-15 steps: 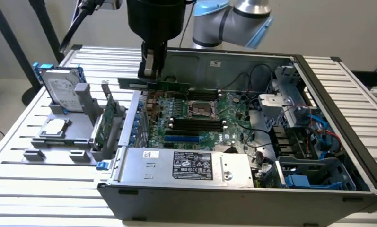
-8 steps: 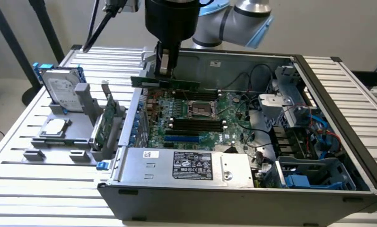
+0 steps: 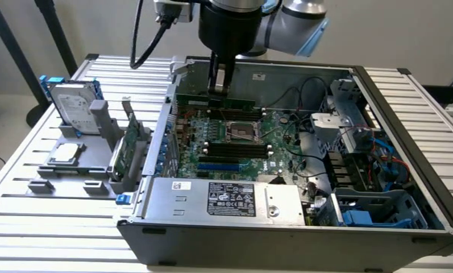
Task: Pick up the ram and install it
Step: 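Pick up the ram and move it above insertion slot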
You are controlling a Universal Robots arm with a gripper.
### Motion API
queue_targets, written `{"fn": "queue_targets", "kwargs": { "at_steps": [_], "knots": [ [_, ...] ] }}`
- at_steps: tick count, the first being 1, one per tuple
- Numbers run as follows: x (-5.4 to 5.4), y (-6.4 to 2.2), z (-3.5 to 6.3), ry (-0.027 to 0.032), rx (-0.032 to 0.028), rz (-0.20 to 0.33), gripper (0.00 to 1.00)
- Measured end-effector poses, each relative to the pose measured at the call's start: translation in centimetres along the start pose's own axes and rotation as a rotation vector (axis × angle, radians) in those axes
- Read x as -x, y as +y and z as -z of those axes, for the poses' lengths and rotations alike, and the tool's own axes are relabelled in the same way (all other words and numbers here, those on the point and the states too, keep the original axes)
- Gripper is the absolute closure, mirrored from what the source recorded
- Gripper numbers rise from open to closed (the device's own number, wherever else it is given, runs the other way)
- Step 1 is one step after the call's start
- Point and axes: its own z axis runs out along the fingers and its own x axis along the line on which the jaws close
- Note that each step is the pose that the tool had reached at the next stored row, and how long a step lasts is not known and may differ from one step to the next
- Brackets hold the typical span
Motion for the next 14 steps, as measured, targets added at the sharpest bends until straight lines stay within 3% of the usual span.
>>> {"fn": "queue_targets", "kwargs": {
  "at_steps": [5, 10, 12, 14],
  "knots": [
    [0.5, -1.98, -0.76, 0.0001, 0.0001, 0.0, 0.86],
    [1.1, -3.05, -1.64, 0.0003, 0.0003, 0.003, 0.86],
    [1.2, -3.16, -1.93, 0.0004, -0.0016, 0.005, 0.86],
    [1.3, -3.21, -2.13, 0.0, -0.0092, 0.008, 0.86]
  ]
}}
